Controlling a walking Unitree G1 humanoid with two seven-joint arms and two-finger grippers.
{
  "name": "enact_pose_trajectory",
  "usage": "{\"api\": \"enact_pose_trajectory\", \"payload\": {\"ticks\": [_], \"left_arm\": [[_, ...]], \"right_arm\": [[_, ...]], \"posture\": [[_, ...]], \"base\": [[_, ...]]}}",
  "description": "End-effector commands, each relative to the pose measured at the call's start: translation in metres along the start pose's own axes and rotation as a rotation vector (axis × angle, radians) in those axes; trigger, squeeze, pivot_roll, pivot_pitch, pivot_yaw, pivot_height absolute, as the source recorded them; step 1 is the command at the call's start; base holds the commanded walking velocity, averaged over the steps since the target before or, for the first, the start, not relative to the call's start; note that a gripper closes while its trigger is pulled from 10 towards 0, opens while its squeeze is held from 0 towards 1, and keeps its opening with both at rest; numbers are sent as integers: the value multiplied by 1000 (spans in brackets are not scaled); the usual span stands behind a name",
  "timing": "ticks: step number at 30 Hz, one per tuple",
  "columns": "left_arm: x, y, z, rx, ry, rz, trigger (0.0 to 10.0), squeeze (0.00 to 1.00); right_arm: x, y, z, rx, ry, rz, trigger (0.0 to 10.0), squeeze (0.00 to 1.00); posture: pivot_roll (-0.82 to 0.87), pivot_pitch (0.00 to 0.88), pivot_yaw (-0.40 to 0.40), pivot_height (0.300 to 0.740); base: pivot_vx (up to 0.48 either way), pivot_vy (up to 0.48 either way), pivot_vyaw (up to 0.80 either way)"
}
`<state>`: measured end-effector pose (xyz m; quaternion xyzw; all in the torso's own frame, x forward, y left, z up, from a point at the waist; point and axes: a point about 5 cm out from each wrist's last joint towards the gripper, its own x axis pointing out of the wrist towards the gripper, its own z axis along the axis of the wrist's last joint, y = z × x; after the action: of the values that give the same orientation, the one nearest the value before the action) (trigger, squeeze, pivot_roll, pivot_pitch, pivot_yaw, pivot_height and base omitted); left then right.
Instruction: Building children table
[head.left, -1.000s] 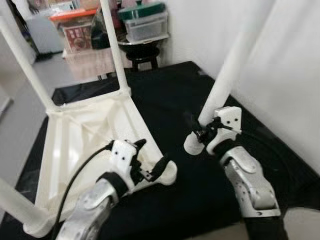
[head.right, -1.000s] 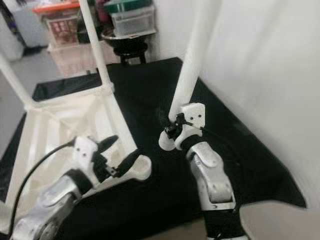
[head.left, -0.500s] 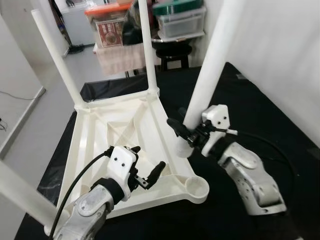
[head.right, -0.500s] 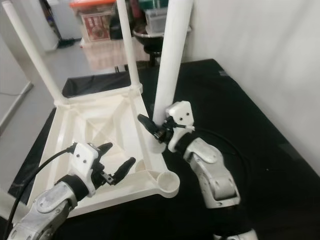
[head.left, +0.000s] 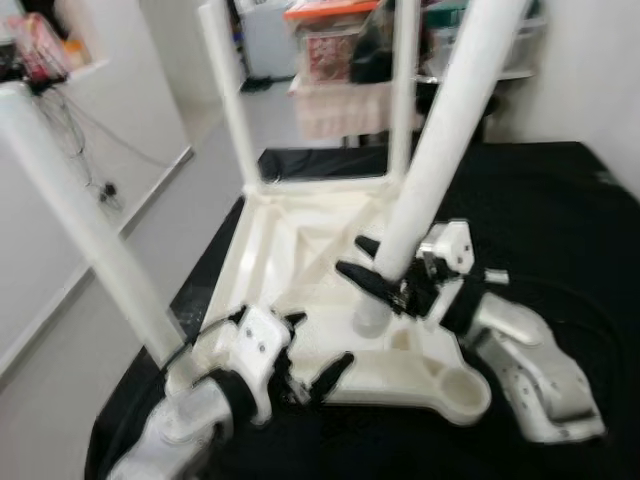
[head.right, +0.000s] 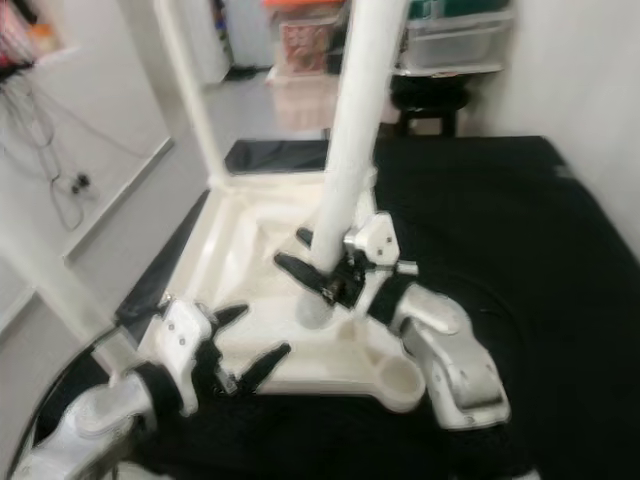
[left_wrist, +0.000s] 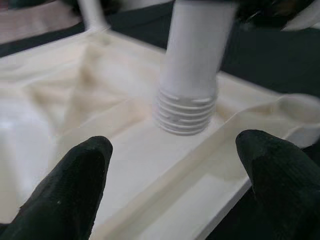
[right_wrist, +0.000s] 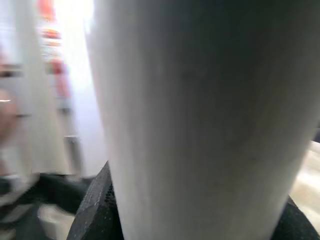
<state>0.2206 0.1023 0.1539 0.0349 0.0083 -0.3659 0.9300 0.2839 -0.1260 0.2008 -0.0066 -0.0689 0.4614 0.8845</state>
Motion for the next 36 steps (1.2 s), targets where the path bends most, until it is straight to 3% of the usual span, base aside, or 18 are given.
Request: {"api": "enact_pose_trajectory", "payload": {"ticks": [1, 11, 14, 24, 29, 36], "left_arm": [[-1, -3, -2, -17, 14, -26, 10000, 0], [-3, -7, -3, -56, 21, -68, 10000, 0], [-4, -8, -3, -77, 10, -79, 10000, 0], [-10, -10, -9, -105, 58, -114, 10000, 0], [-15, -12, -12, -121, 76, -149, 10000, 0], [-16, -7, -13, -142, 85, -81, 10000, 0]], "right_arm": [[-2, 0, 2, -15, 6, 8, 10000, 0], [-9, 3, -5, -23, 76, 83, 10000, 0], [-19, 7, -5, -10, 117, 173, 10000, 0], [-29, 14, -7, 13, 169, 276, 10000, 0], [-31, 14, -9, 15, 182, 290, 10000, 0], [-28, 11, -9, 6, 181, 255, 10000, 0]], "posture": [[-50, 21, 59, 740], [-50, 22, 60, 740], [-54, 18, 62, 740], [-53, 13, 62, 740], [-52, 13, 61, 740], [-51, 19, 61, 740]], "base": [[0, -439, 0], [0, -474, 0], [0, 0, 0], [0, 0, 0], [0, 0, 0], [0, 0, 0]]}}
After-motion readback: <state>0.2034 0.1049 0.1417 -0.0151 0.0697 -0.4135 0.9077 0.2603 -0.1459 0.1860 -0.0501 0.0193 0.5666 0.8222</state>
